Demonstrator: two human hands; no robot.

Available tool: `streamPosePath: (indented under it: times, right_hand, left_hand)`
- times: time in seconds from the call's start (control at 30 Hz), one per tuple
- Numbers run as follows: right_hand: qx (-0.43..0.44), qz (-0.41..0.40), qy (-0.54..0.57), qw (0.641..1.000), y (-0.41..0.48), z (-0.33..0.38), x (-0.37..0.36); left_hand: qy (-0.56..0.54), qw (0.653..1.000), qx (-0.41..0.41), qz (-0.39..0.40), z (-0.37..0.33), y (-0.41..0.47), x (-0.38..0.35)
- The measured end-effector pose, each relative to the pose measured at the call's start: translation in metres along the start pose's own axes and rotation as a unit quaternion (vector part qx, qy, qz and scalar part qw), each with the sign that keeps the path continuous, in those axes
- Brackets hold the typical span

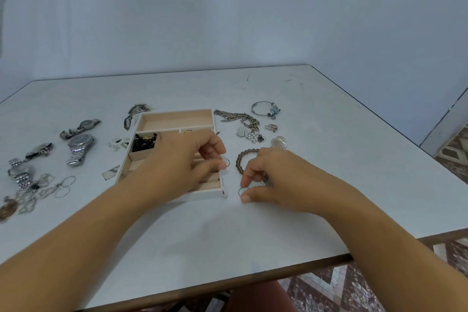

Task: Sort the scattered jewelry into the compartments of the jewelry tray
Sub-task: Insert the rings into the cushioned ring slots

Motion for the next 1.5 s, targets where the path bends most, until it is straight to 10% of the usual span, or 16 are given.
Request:
streamPosePath:
  times: [1.5]
  right_hand:
    - [0.168,-0.169,-0.007,0.971,0.08,0.03,0.004]
  left_hand:
    - [0.099,0.99,-0.008,-0.096,0.066,0.004,0.022]
Point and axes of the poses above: each hand's wrist, its own y-axis towards the middle knuckle, its own x-axis out of the back of the hand, z = x × y, the point moved 6 cm from there along y, towards the middle knuckle, and after that the axes turned 13 degrees about y, right-handed, at the moved point
